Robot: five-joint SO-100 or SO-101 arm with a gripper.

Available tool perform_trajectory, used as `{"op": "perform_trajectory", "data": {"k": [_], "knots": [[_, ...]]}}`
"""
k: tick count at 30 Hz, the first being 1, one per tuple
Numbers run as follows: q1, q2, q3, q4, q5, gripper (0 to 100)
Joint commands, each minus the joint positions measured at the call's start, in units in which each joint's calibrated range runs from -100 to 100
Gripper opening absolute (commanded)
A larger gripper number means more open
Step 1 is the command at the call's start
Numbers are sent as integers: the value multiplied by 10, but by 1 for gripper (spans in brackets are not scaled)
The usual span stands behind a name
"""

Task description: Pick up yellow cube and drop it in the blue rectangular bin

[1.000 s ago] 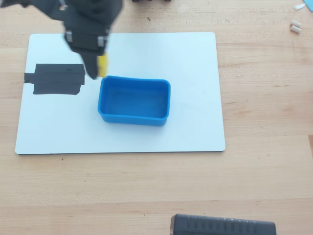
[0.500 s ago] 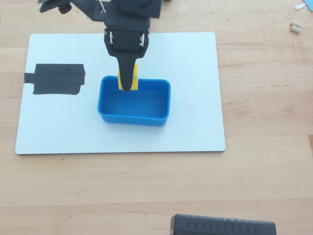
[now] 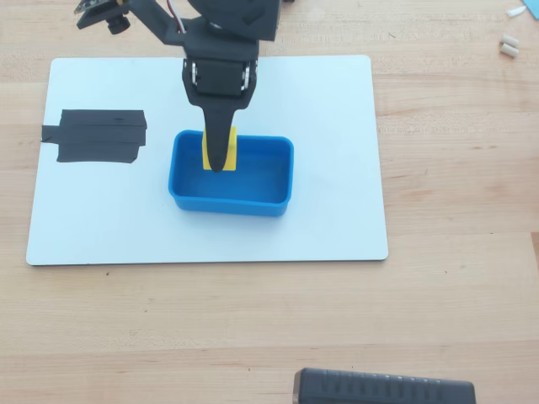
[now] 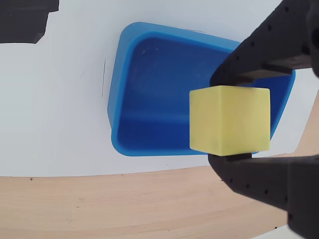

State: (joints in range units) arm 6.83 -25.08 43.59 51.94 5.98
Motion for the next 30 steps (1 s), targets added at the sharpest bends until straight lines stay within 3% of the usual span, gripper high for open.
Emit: {"op": "perform_trajectory", "data": {"k": [1, 9, 13, 16, 30], "knots": [[0, -39, 4, -4, 2, 25], [-6, -171, 68, 21, 1, 26], [-31, -276, 128, 54, -1, 16], [-48, -345, 174, 65, -1, 0], [-57, -471, 357, 60, -14, 0]]}}
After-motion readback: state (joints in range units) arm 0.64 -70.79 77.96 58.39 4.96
